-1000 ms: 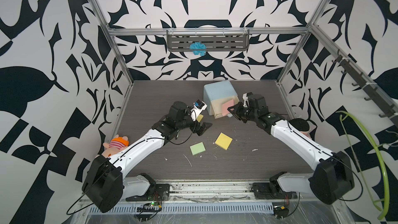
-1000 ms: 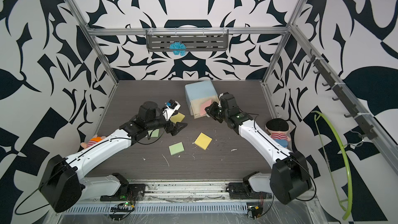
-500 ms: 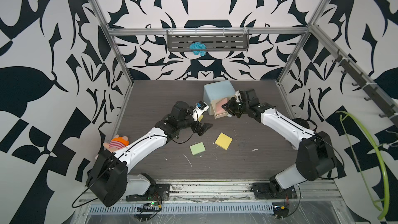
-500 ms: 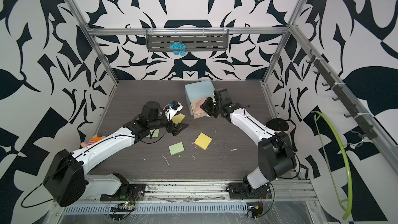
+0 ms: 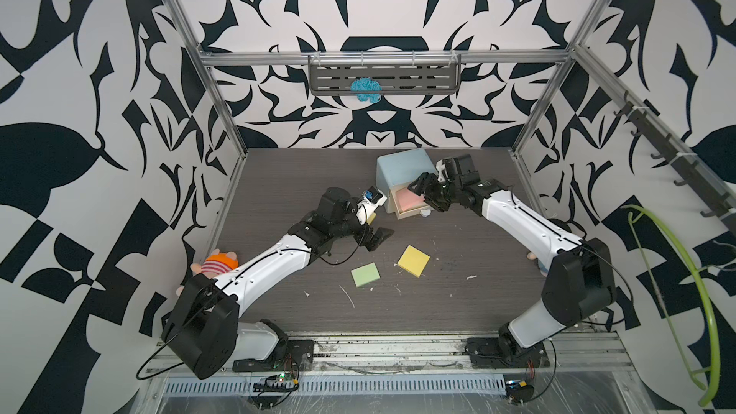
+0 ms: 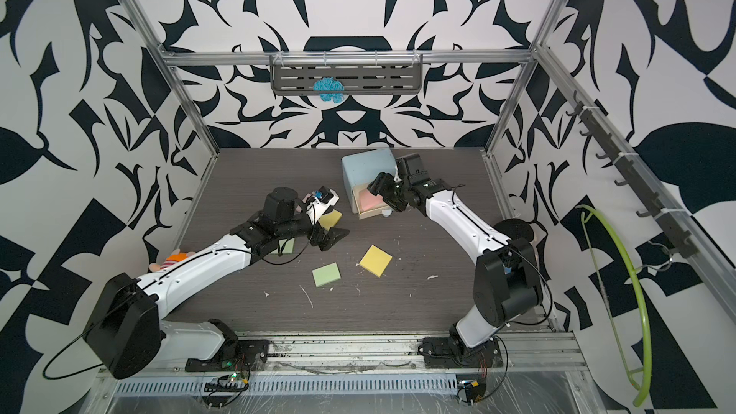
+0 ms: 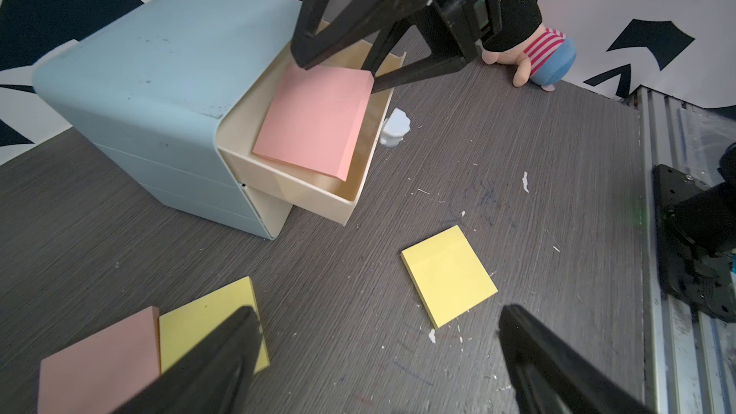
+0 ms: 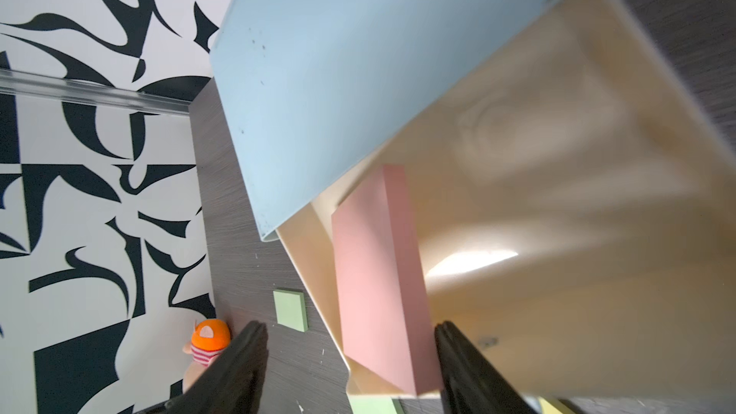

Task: Please put the sticky notes in the drawer by color
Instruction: Place the sticky notes in the drawer, then pick up the sticky notes from the center of the board.

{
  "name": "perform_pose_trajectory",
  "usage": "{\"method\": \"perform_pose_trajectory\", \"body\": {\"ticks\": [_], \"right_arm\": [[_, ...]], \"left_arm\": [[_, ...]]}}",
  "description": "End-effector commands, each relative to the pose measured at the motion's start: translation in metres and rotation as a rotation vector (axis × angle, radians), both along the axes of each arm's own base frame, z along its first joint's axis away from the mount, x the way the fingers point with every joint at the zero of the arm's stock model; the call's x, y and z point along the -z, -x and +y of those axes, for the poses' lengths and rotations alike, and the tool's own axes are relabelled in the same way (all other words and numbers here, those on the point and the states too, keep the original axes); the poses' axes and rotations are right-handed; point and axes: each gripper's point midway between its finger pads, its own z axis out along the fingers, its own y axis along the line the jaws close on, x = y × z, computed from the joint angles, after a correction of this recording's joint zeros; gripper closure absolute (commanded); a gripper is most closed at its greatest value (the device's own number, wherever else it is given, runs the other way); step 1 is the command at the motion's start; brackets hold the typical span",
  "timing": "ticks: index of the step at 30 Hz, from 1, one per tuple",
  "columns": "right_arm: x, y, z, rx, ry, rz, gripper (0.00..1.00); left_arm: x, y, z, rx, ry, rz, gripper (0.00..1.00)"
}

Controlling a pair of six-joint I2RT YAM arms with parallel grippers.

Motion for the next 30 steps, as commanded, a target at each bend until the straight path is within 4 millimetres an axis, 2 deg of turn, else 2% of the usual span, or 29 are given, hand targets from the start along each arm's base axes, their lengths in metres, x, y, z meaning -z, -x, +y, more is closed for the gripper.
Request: {"method": "perform_pose_trajectory", "body": {"ticks": [1, 8, 15, 20, 21, 26, 30], "right_arm": [[-0.029, 0.002, -0.018, -0.004, 0.093, -0.077, 0.27], [-0.051, 0.011, -0.034, -0.035, 0.208, -0.157, 0.24], [-0.075, 0.026, -0.032, -0.152, 0.233, -0.335, 0.24], [-0.081, 0.040, -0.025, -0.234, 0.211, -0.425, 0.24], [-0.081, 0.043, -0.023, -0.249, 0.204, -0.439, 0.24], [-0.076, 0.054, -0.012, -0.313, 0.189, -0.486, 0.24], [-0.070, 0.056, -0.009, -0.324, 0.186, -0.486, 0.24]], "left_arm": [[-0.010, -0.002, -0.004, 0.004, 0.024, -0.012, 0.01], [-0.009, -0.009, 0.000, -0.060, 0.033, 0.024, 0.01], [0.021, -0.065, 0.041, -0.433, -0.068, 0.172, 0.01], [0.046, -0.105, 0.101, -0.819, -0.037, 0.386, 0.01], [0.050, -0.110, 0.107, -0.854, -0.043, 0.415, 0.01], [0.070, -0.136, 0.118, -0.935, -0.187, 0.446, 0.01], [0.095, -0.163, 0.116, -0.974, -0.286, 0.495, 0.01]]}}
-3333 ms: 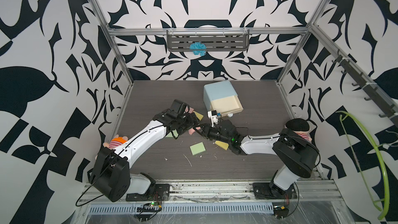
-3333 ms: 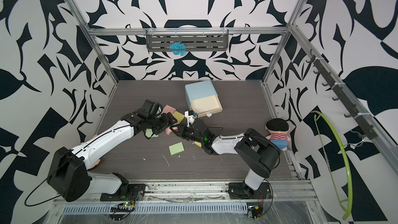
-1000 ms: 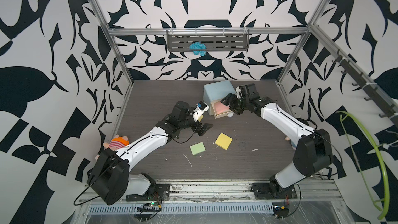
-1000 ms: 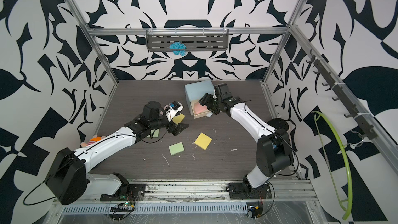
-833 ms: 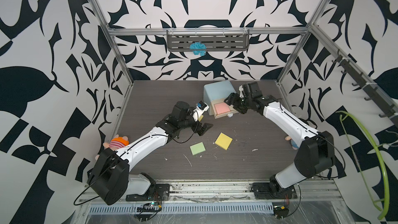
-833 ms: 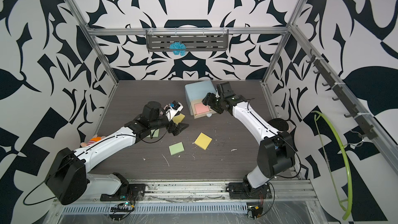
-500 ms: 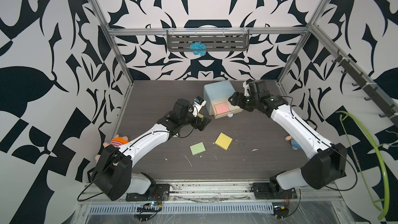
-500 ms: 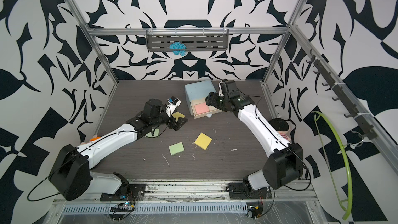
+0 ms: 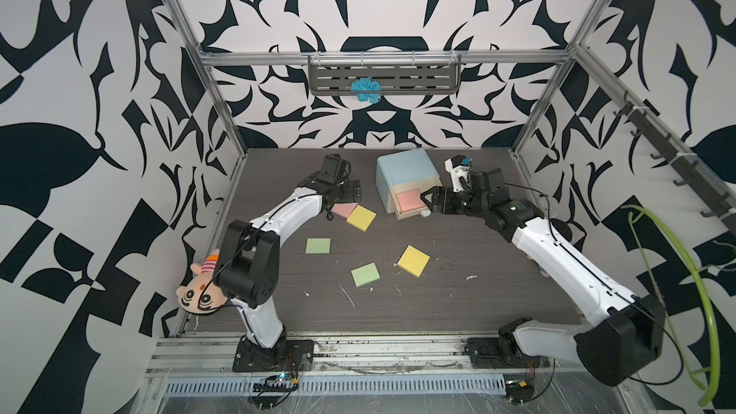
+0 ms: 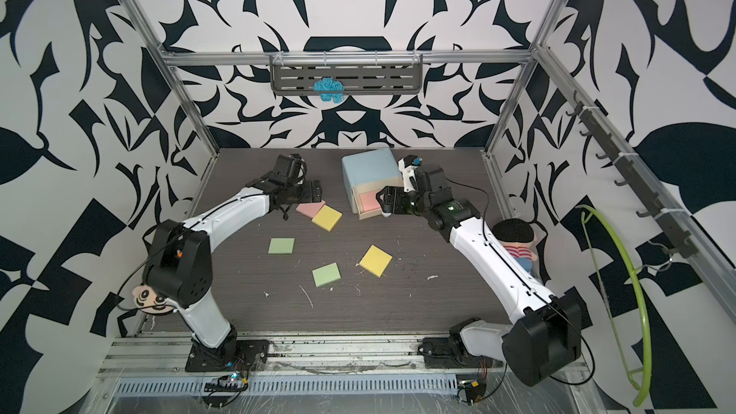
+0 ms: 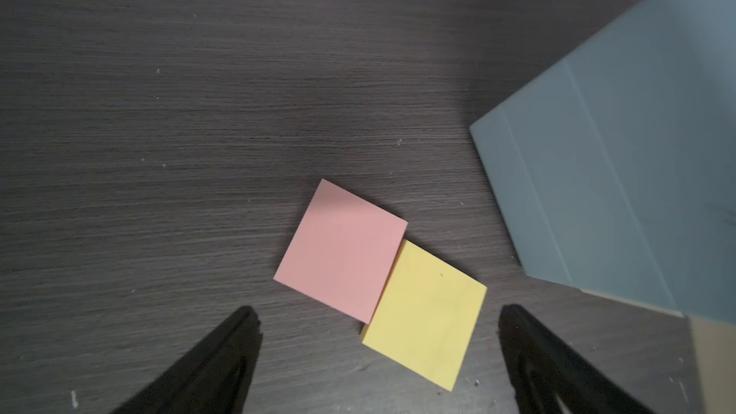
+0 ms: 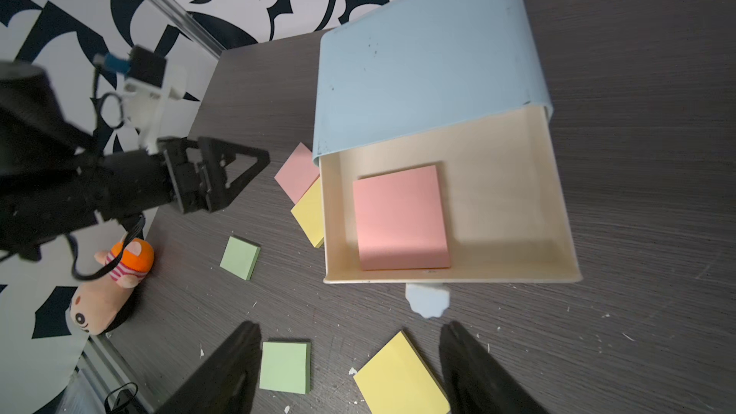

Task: Please put the sticky notes in the drawer by color
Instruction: Pick up the sticky notes from the center of the board.

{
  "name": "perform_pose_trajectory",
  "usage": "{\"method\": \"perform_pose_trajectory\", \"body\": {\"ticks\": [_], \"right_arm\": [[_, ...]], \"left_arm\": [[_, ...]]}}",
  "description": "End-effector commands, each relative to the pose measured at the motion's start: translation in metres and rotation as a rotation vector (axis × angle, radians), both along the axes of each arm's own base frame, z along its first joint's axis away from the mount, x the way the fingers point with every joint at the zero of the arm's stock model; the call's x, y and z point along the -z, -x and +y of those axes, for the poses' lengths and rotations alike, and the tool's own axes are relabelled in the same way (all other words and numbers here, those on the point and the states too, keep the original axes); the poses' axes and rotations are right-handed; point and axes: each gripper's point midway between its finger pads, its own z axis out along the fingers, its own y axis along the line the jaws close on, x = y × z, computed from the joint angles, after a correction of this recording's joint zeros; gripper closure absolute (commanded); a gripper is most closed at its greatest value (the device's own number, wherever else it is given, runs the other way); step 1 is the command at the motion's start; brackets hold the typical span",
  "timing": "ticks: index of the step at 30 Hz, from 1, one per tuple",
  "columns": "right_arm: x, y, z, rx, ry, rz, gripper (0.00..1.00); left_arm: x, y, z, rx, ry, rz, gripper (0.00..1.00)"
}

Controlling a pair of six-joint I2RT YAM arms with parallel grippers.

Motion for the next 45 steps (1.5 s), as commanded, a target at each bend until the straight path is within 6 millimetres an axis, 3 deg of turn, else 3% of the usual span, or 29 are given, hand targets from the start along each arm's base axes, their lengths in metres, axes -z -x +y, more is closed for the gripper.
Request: {"method": "perform_pose_trajectory", "body": {"ticks": [1, 5, 12, 16, 22, 30, 36, 45], "right_arm": [[-0.019, 0.000, 0.008, -0.048, -0.026, -0.097, 0.24], [-0.013, 0.002, 0.007, -0.046, -0.015, -0.090, 0.24], [-0.005, 0.005, 0.003, -0.043, 0.005, -0.085, 0.24], [-0.001, 0.006, 0.003, -0.040, 0.004, -0.076, 0.24], [0.000, 0.005, 0.003, -0.041, 0.006, -0.076, 0.24], [-0.004, 0.004, 0.006, -0.046, -0.015, -0.077, 0.24], [-0.004, 0.003, 0.008, -0.052, -0.025, -0.074, 0.24], [-0.003, 0.002, 0.008, -0.050, -0.023, -0.069, 0.24]], "left_arm": [[0.034, -0.006, 0.010, -0.047, -0.103, 0.133, 0.01], [0.053, -0.027, -0.004, 0.046, -0.161, 0.182, 0.01], [0.070, -0.047, -0.012, 0.142, -0.221, 0.200, 0.01], [0.077, -0.043, -0.014, 0.202, -0.248, 0.240, 0.01], [0.086, -0.030, 0.003, 0.274, -0.309, 0.277, 0.01], [0.091, -0.010, 0.006, 0.361, -0.269, 0.324, 0.01], [0.099, -0.008, 0.018, 0.339, -0.302, 0.358, 0.01], [0.105, -0.006, 0.019, 0.349, -0.284, 0.403, 0.00]]}}
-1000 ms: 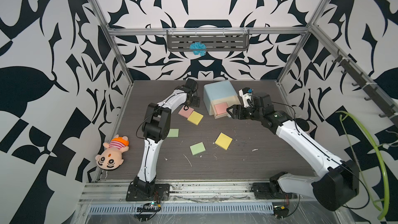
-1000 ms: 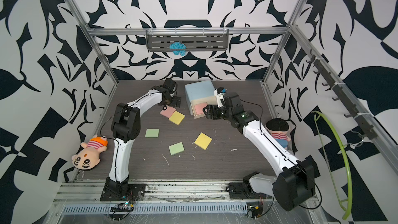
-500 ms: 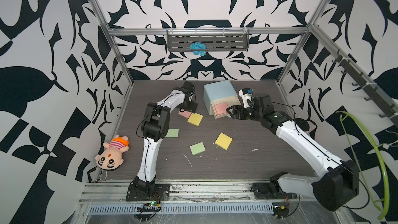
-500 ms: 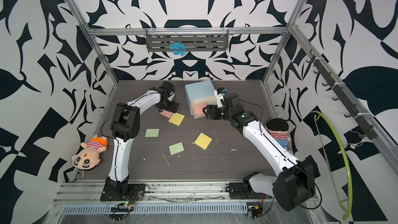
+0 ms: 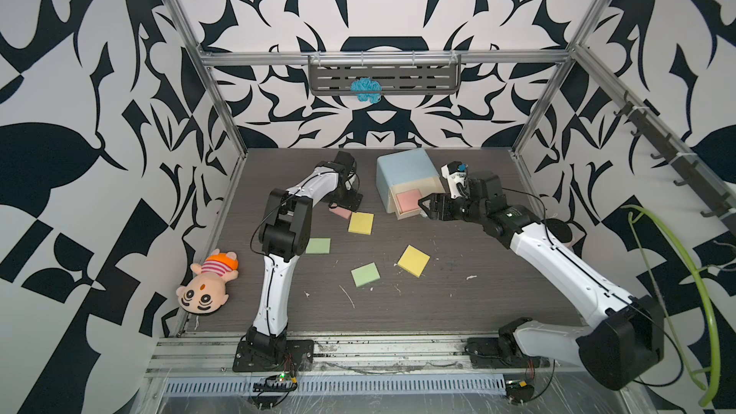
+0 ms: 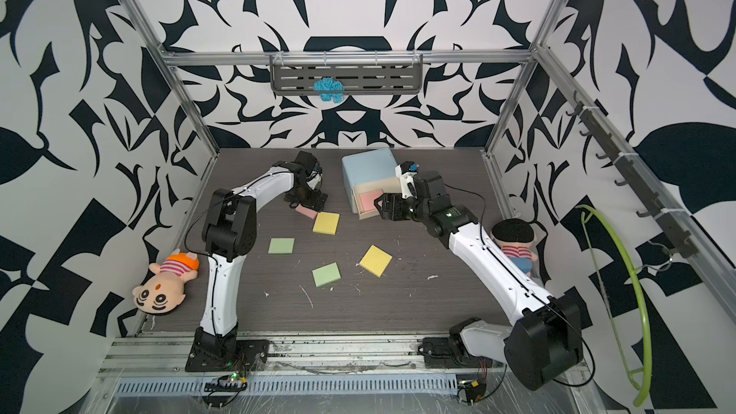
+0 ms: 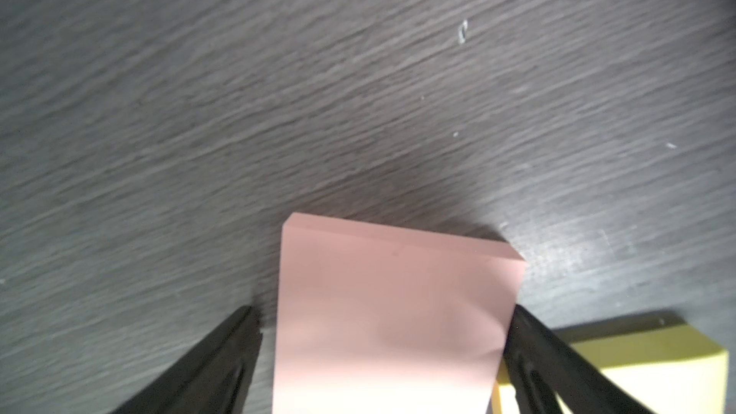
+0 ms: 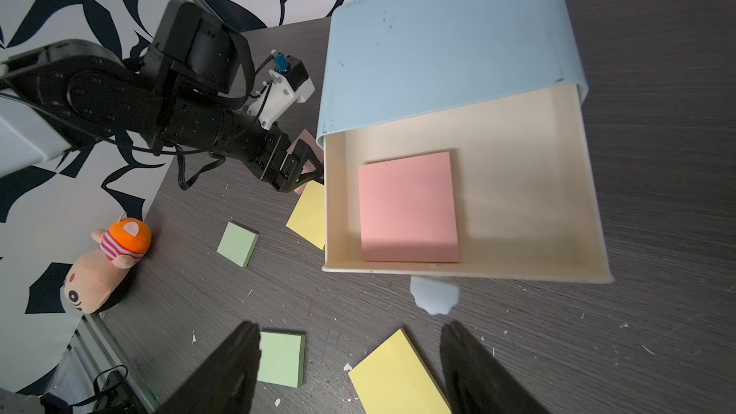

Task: Please put the sticky notes in the drawer by color
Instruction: Pick up the sticky notes from the center of the board.

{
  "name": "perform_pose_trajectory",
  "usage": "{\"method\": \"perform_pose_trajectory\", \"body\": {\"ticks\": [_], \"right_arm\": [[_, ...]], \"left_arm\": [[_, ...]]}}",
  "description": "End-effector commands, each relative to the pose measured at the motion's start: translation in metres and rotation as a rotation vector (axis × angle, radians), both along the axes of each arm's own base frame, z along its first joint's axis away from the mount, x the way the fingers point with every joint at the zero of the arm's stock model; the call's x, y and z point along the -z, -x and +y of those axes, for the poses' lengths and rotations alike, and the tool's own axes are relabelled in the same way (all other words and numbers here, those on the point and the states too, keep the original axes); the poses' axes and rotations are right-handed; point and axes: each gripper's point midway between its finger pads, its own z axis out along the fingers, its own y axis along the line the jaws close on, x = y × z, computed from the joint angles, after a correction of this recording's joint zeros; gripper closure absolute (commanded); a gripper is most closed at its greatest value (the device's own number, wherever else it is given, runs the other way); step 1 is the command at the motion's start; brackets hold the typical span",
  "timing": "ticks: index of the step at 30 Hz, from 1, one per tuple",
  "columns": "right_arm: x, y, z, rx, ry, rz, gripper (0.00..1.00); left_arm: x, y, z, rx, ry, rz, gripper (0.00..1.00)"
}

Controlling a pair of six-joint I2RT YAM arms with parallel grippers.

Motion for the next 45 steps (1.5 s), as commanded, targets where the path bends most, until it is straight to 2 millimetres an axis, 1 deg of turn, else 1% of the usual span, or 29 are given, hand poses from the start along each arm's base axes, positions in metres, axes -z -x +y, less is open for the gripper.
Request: {"method": "perform_pose_trajectory", "body": {"ticks": [1, 10, 11, 17, 21, 26, 29, 30, 31, 36, 40, 45], "right_arm": [[-0.016, -0.003, 0.005, -0.012, -0.027, -0.049, 0.24], [-0.012, -0.005, 0.005, -0.005, -0.023, -0.039, 0.24], [-0.012, -0.005, 0.005, -0.005, -0.024, -0.037, 0.24], [-0.013, -0.006, 0.006, -0.007, -0.032, -0.035, 0.24], [-0.015, -0.005, 0.010, -0.016, -0.055, -0.027, 0.24], [-0.021, -0.002, 0.023, -0.058, -0.134, 0.009, 0.24], [-0.025, 0.002, 0.036, -0.097, -0.201, 0.047, 0.24], [-0.026, 0.003, 0.040, -0.111, -0.225, 0.059, 0.24], [-0.028, 0.004, 0.045, -0.121, -0.248, 0.071, 0.24], [-0.030, 0.003, 0.061, -0.129, -0.338, 0.137, 0.24], [-0.029, -0.002, 0.073, -0.119, -0.424, 0.198, 0.25], [-0.030, -0.010, 0.080, -0.110, -0.468, 0.239, 0.26]], "left_arm": [[0.006, 0.011, 0.006, 0.004, -0.010, 0.072, 0.03], [0.010, 0.014, 0.005, -0.004, 0.001, 0.078, 0.14], [0.009, 0.014, 0.005, -0.001, 0.001, 0.075, 0.19], [0.006, 0.015, 0.006, 0.003, 0.000, 0.070, 0.19], [-0.003, 0.015, 0.006, 0.002, 0.008, 0.053, 0.19], [-0.027, 0.022, 0.003, 0.007, 0.057, 0.033, 0.19], [-0.044, 0.029, -0.001, 0.010, 0.098, 0.017, 0.20], [-0.052, 0.026, -0.003, 0.008, 0.119, -0.012, 0.20], [-0.056, 0.028, -0.003, 0.005, 0.127, -0.017, 0.20], [-0.084, 0.045, -0.008, 0.013, 0.203, -0.040, 0.20], [-0.112, 0.063, -0.024, 0.056, 0.331, -0.048, 0.22], [-0.145, 0.085, -0.040, 0.134, 0.468, -0.049, 0.22]]}}
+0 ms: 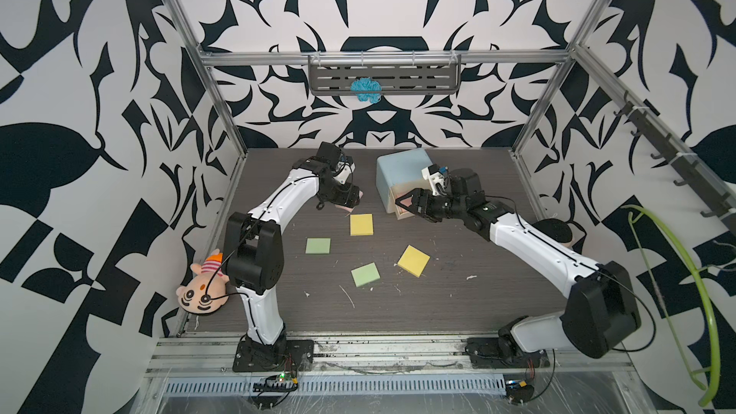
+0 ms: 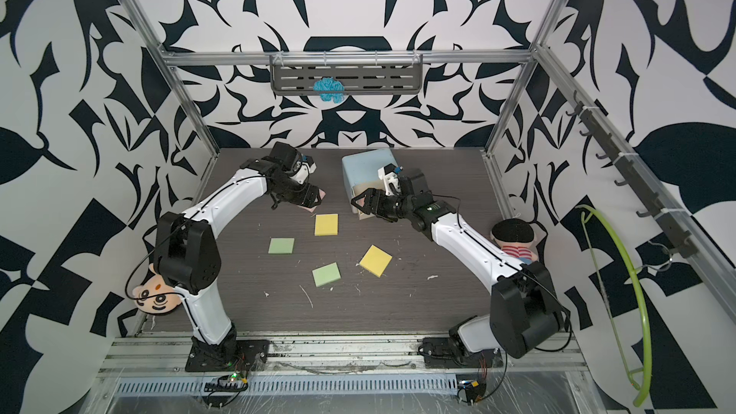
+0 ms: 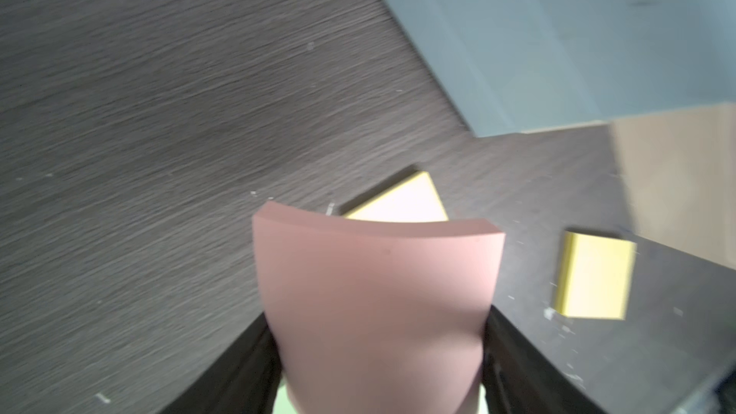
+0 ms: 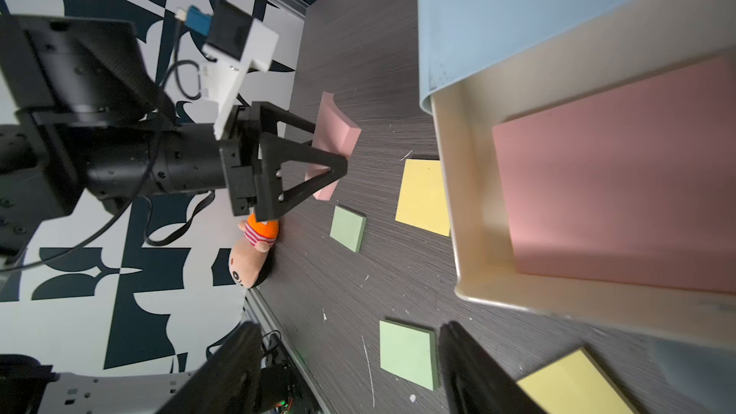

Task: Please put the sticky notes in the drawer by color
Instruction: Pick up the sticky notes from the center of the board.

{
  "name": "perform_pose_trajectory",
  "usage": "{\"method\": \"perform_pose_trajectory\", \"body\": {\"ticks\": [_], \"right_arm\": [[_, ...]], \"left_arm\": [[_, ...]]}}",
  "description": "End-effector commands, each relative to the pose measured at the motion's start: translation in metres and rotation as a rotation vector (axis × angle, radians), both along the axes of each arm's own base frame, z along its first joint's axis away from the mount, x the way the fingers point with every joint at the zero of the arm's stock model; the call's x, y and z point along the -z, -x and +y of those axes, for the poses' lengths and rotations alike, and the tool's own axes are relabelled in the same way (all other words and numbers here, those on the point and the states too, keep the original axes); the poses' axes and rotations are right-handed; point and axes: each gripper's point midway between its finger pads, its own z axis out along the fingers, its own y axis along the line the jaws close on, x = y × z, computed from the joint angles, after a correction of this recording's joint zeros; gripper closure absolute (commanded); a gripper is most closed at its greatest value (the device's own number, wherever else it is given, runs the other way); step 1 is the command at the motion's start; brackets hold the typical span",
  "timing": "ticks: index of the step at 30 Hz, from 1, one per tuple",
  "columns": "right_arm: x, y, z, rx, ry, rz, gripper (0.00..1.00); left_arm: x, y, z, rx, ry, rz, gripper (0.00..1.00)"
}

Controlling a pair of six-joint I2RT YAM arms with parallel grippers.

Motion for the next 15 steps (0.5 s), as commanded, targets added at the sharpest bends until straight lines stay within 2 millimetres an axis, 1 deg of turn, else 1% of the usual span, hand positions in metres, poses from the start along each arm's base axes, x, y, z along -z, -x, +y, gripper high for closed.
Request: {"method": "perform_pose_trajectory", "body": {"ticks": [1, 3, 7, 11, 15], "right_arm": [[-0.040, -0.009, 0.014, -0.010, -0.121, -0.041, 0.26], [-0.044, -0.013, 0.019, -0.019, -0.164, -0.030, 0.28], [-0.048, -0.018, 0.031, -0.033, -0.191, -0.026, 0.29], [-0.052, -0.021, 0.041, -0.051, -0.193, -0.031, 0.30], [-0.049, -0.024, 0.049, -0.066, -0.189, -0.015, 0.31]], "left_arm": [[-0.028, 0.020, -0.018, 0.078, 0.148, 0.001, 0.22], [-0.041, 0.026, -0.025, 0.109, 0.205, -0.014, 0.22], [-0.055, 0.032, -0.037, 0.150, 0.293, -0.024, 0.23], [-0.061, 0.039, -0.048, 0.189, 0.346, -0.014, 0.24], [-0.065, 0.044, -0.056, 0.222, 0.374, -0.014, 0.24]]}}
